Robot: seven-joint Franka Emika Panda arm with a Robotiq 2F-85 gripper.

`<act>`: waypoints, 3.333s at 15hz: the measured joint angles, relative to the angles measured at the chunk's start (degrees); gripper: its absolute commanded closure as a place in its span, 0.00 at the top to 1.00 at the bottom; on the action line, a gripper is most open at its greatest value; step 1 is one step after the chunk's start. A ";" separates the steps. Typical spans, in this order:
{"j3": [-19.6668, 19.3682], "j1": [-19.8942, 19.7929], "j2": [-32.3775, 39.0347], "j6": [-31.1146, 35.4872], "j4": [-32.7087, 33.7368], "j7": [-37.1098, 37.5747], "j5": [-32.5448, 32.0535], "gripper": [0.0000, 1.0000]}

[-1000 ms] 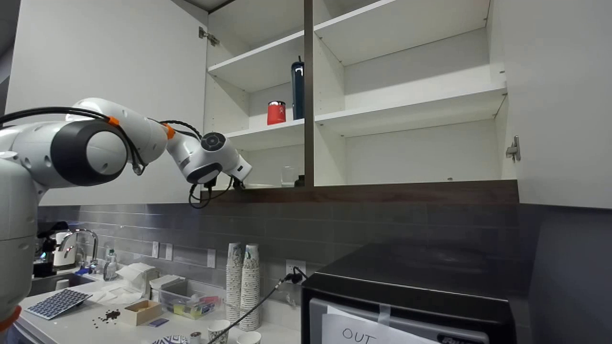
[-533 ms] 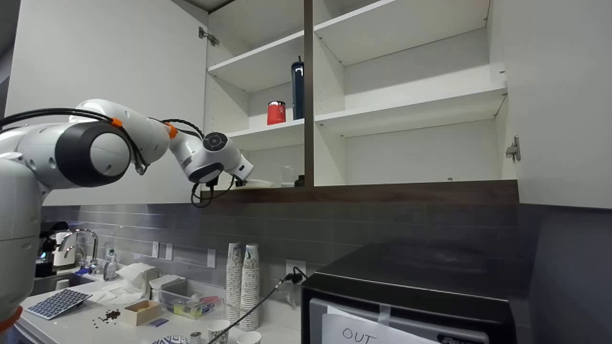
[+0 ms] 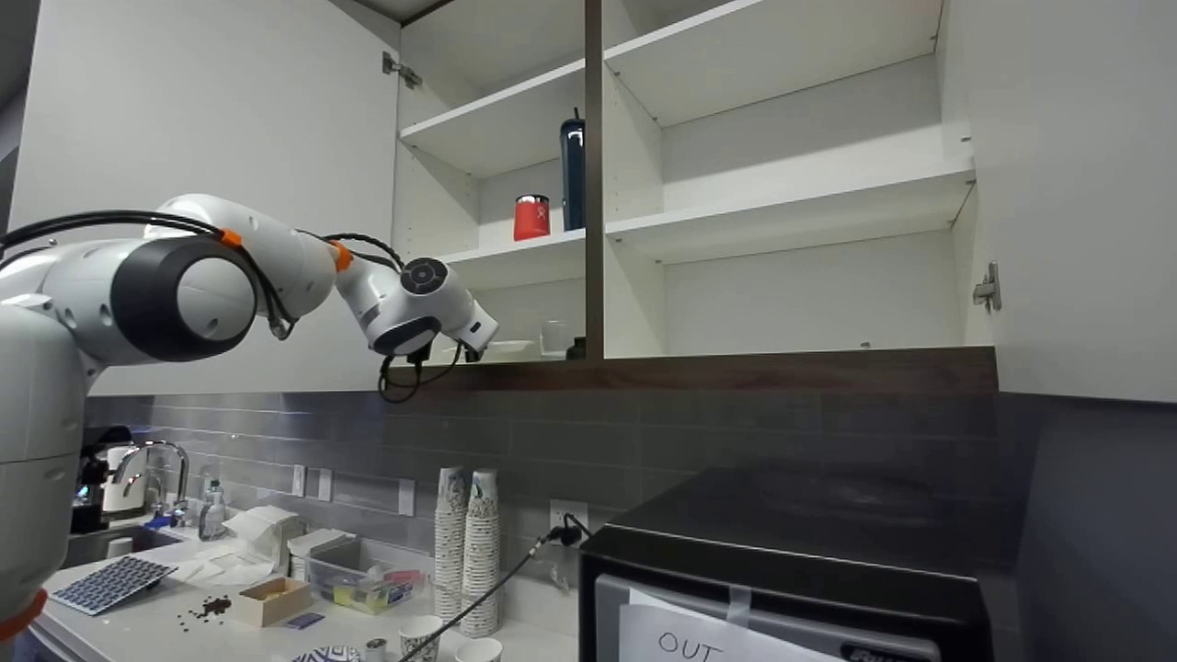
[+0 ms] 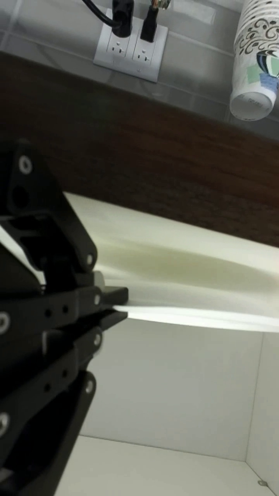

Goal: Remove the white plates from the cabinet on the left and put them on the counter.

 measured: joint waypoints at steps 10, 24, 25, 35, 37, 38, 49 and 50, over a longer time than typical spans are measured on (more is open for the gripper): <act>-3.51 -1.12 -6.29 -5.29 0.19 1.17 8.33 0.01; -12.60 -9.95 -24.28 -50.54 -12.66 5.54 7.01 0.01; -13.05 -10.54 -24.94 -53.41 -13.08 5.43 6.75 0.01; -13.43 -15.99 -26.69 -71.08 -18.53 3.06 -4.58 0.04; -13.40 -16.00 -26.69 -71.08 -18.63 3.05 -4.66 0.04; -13.39 -16.00 -26.71 -71.08 -18.63 3.05 -4.66 0.04; -14.07 -17.55 -25.70 -71.05 -23.08 -3.05 -4.72 0.01; -14.58 -17.62 -25.73 -71.06 -24.14 -5.76 -4.70 0.01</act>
